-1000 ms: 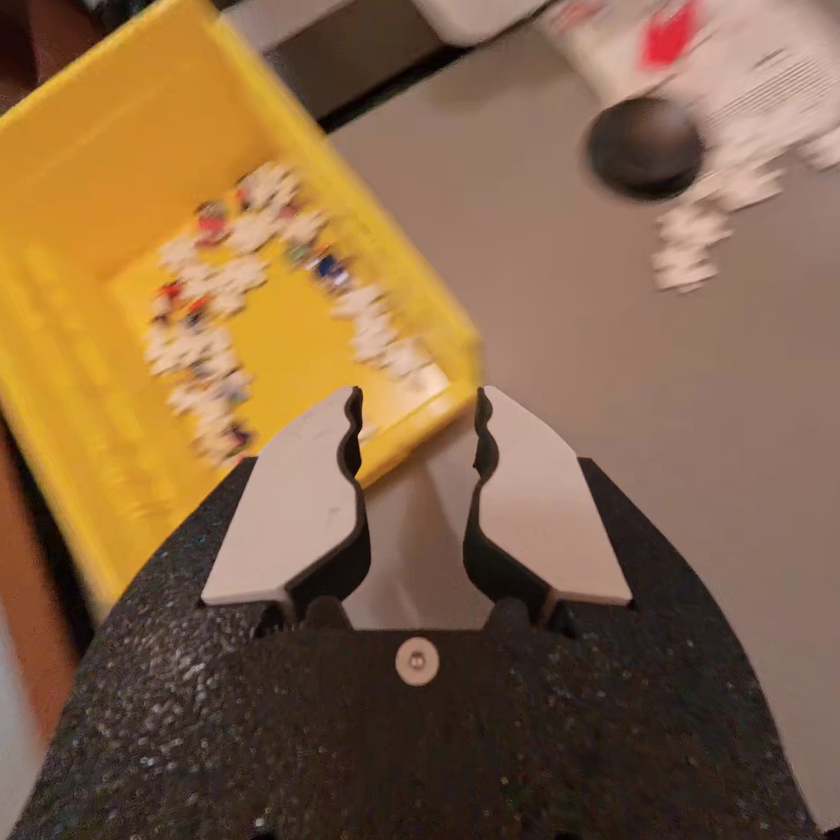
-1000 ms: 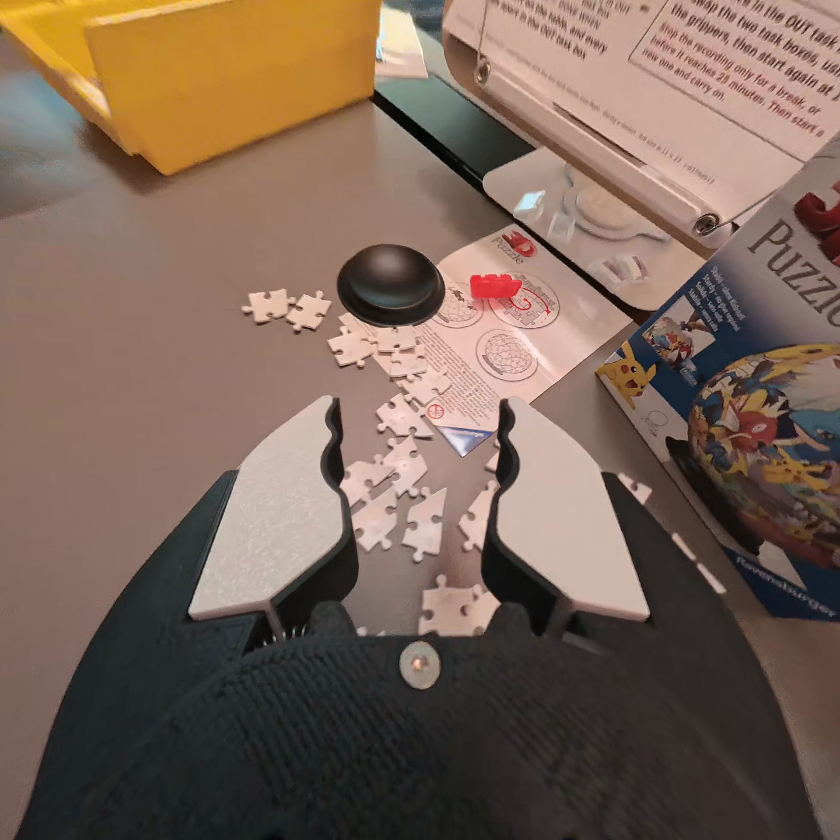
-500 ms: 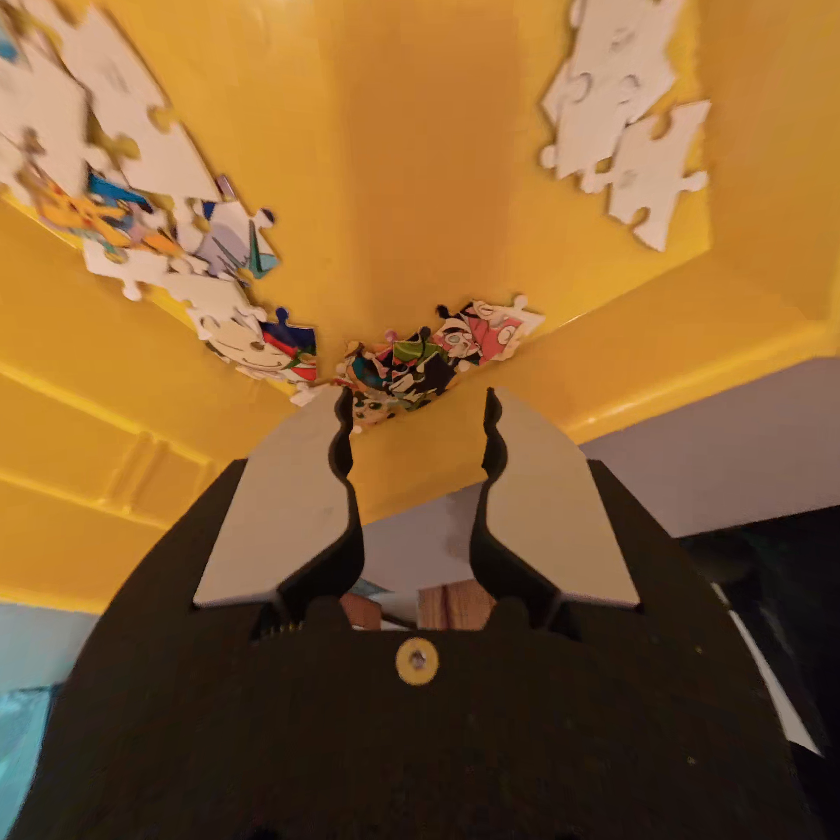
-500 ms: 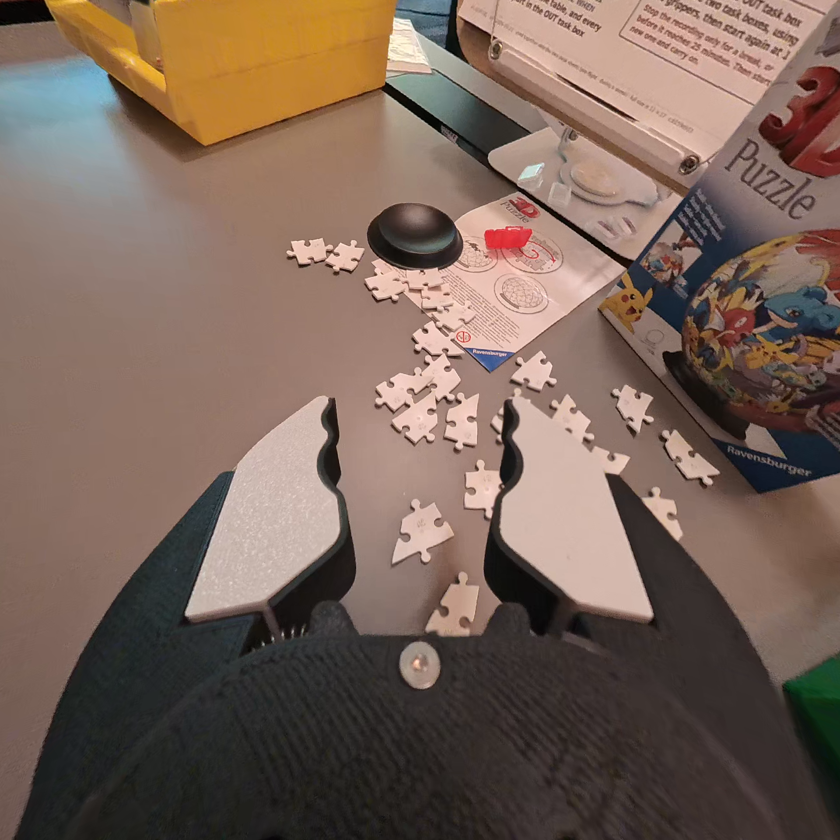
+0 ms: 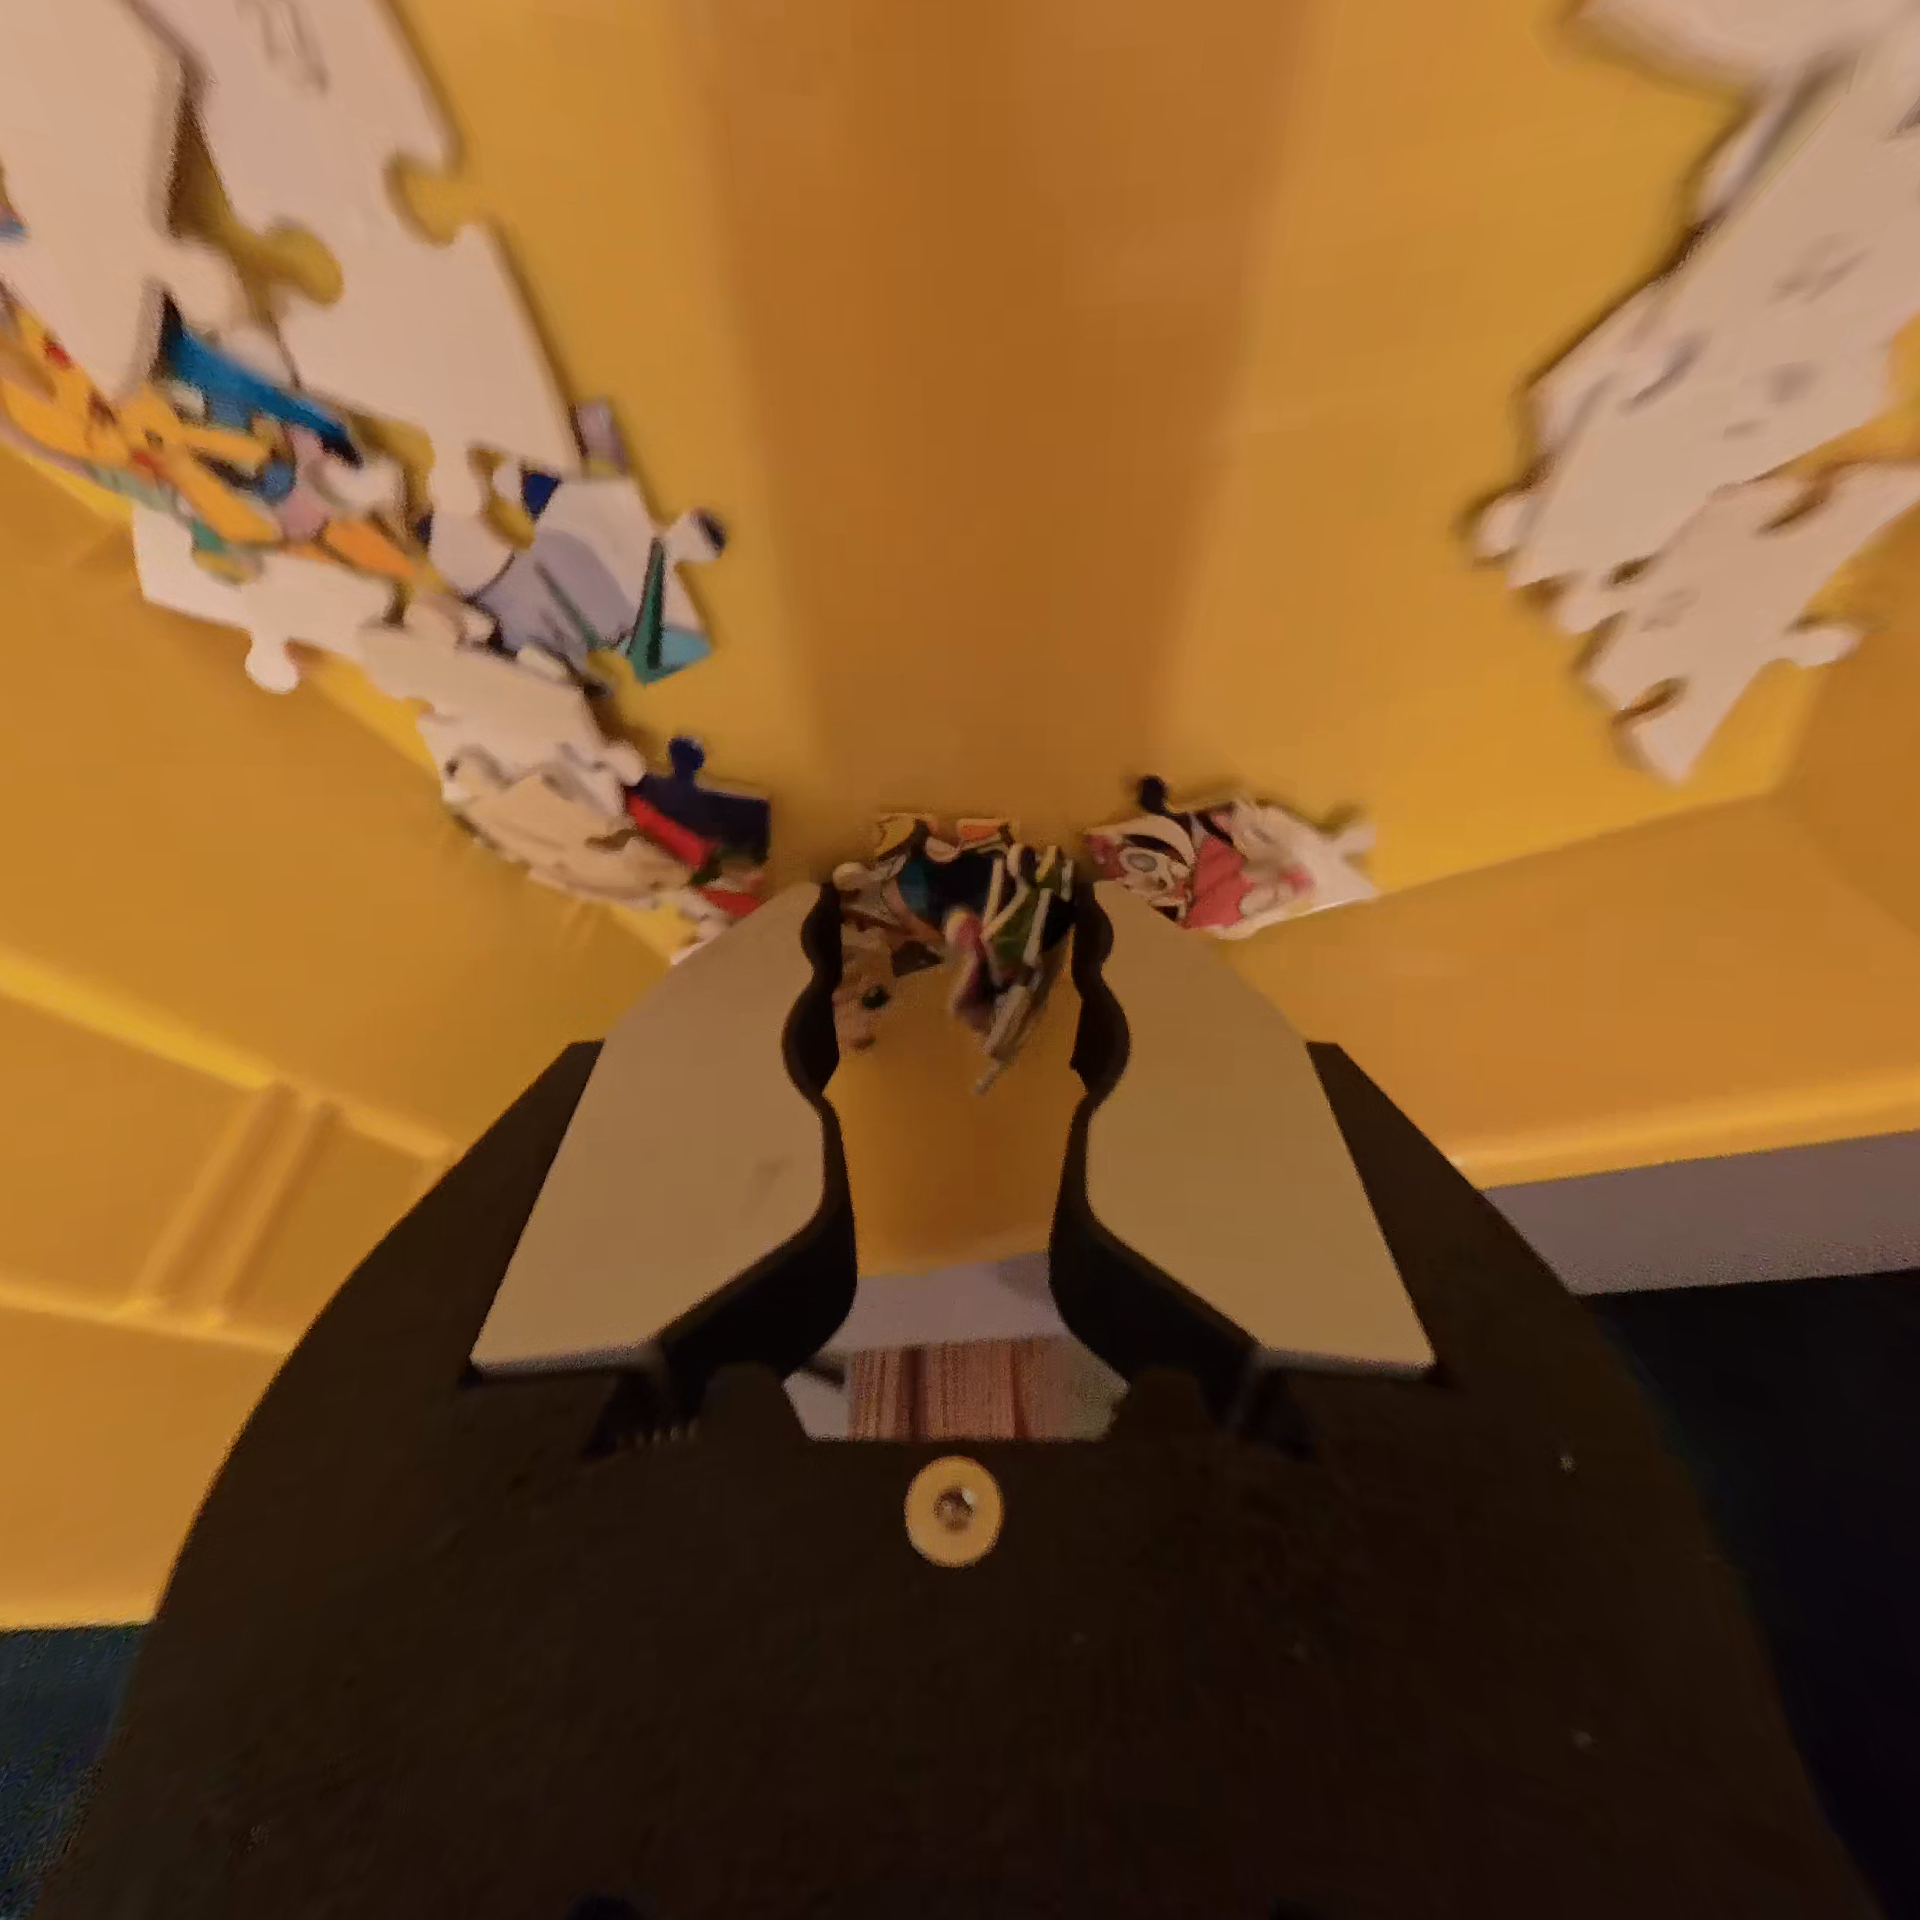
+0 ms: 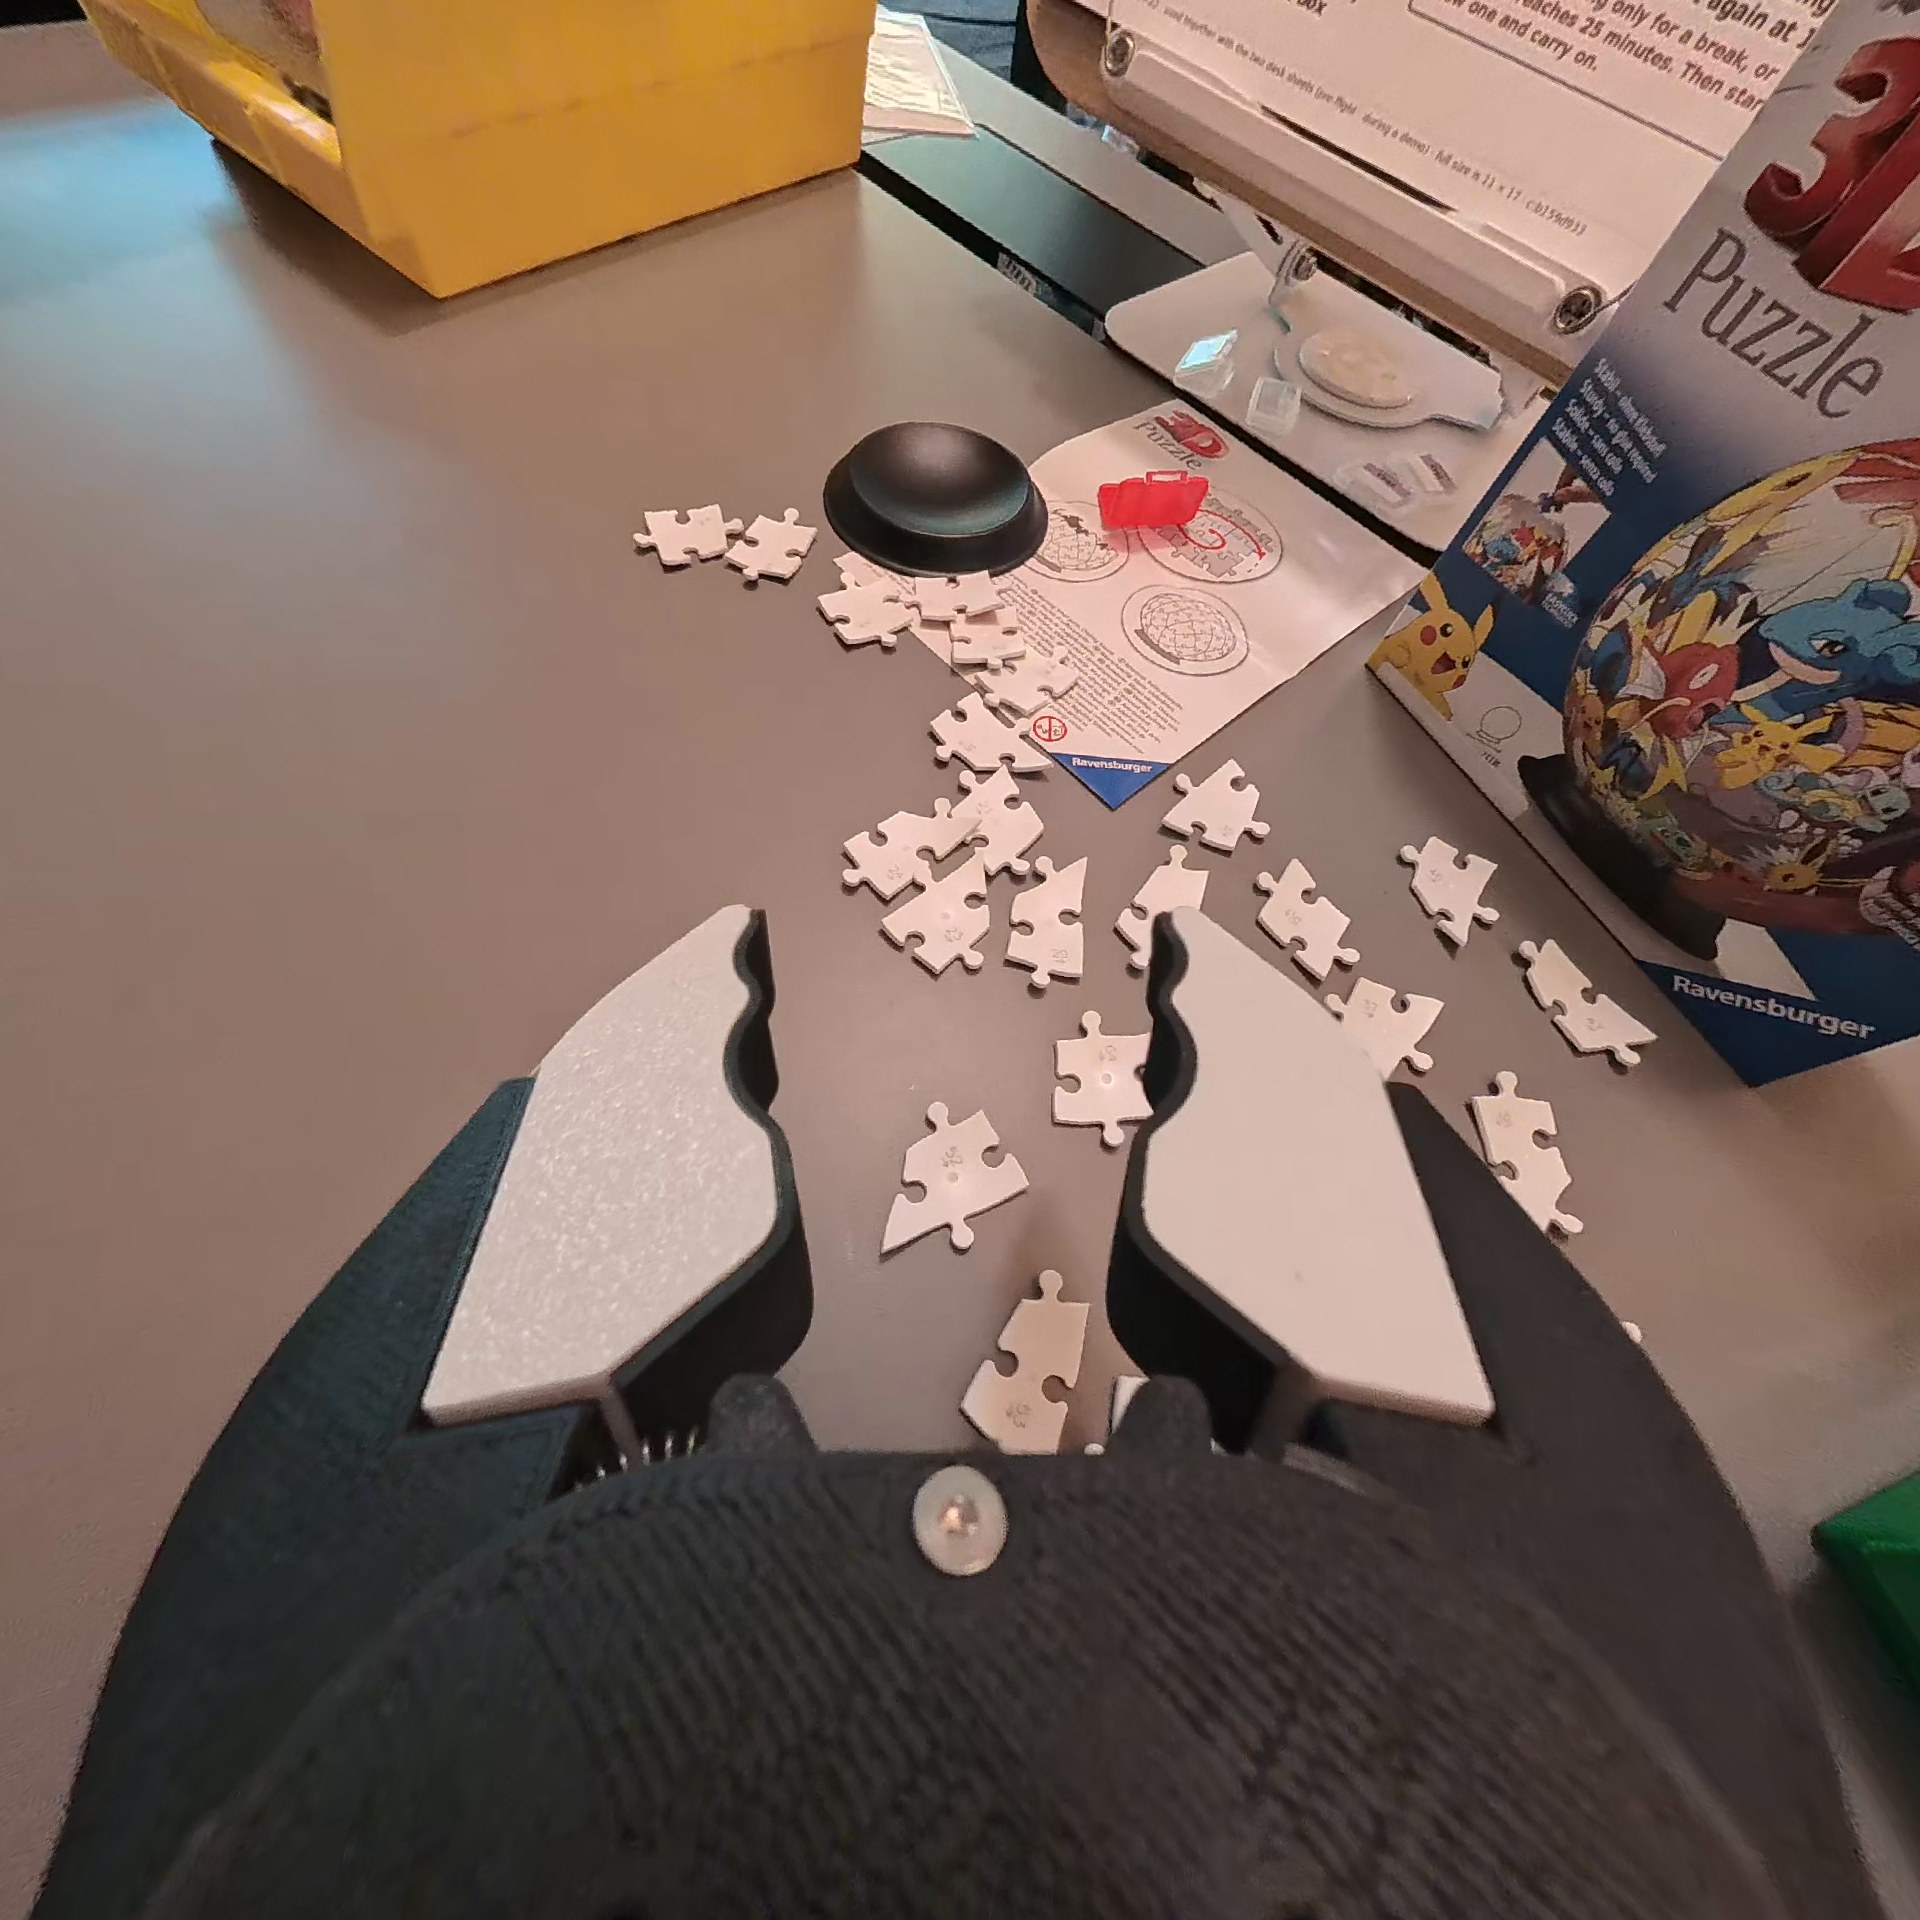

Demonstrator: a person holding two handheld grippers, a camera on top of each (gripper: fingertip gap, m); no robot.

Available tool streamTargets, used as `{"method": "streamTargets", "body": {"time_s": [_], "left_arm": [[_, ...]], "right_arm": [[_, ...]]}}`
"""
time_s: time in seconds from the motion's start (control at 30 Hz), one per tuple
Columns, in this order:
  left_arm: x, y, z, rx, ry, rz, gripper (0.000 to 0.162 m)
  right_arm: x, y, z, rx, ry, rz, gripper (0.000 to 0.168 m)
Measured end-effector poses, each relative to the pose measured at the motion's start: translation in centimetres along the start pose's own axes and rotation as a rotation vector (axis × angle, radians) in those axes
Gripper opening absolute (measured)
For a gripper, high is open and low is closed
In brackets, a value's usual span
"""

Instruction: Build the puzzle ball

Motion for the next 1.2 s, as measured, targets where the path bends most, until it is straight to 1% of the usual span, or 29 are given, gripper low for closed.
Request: {"method": "streamTargets", "body": {"time_s": [0.07,0.17,0.2,0.3,0.37,0.5,0.67,0.83,0.93,1.07,1.13,1.2], "left_arm": [[0.6,-0.4,0.4,-0.001,-0.056,-0.021,0.041],[1.0,-0.7,0.8,0.014,-0.085,-0.078,0.040],[1.1,-0.8,1.2,0.006,-0.112,-0.089,0.036],[1.2,-1.2,3.6,-0.038,-0.282,-0.096,0.014],[0.9,-1.5,5.0,-0.056,-0.379,-0.118,0.006],[-0.2,-1.8,6.4,-0.094,-0.486,-0.155,0.003],[-1.2,-1.7,6.4,-0.171,-0.601,-0.157,0.003],[-1.5,-1.4,6.8,-0.236,-0.759,-0.138,0.003],[-1.3,-1.4,6.3,-0.192,-0.765,-0.139,0.003],[-0.7,-1.9,4.7,-0.014,-0.707,-0.217,0.003],[-0.3,-2.1,4.4,0.072,-0.730,-0.255,0.003],[-0.2,-2.5,4.4,0.133,-0.796,-0.334,0.003]], "right_arm": [[0.0,-0.1,0.1,-0.003,-0.003,-0.005,0.070],[0.0,-0.1,0.4,-0.015,-0.001,-0.003,0.070],[0.0,-0.1,0.6,-0.019,0.000,0.000,0.070],[0.0,-0.1,1.0,-0.032,0.004,0.006,0.070],[-0.1,-0.2,1.0,-0.037,0.004,0.006,0.070],[0.2,0.1,0.7,-0.022,-0.002,0.000,0.069],[0.6,0.8,-0.1,0.003,0.002,0.030,0.069],[1.2,1.5,-0.8,0.039,-0.007,0.036,0.069],[1.4,1.8,-1.2,0.056,-0.005,0.039,0.069],[1.5,2.3,-1.7,0.078,-0.006,0.036,0.068],[1.6,2.4,-1.8,0.084,-0.008,0.029,0.068],[1.7,2.7,-1.8,0.093,-0.004,0.032,0.068]]}}
Point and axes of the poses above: each gripper's, where its closed fingertips meet, z back along the fingers, x out of its top, y = z × x across the jaws, the point moved 8 cm from there along z, back along the fingers, and after that the axes turned 5 degrees about -z, right-handed, at the moved point
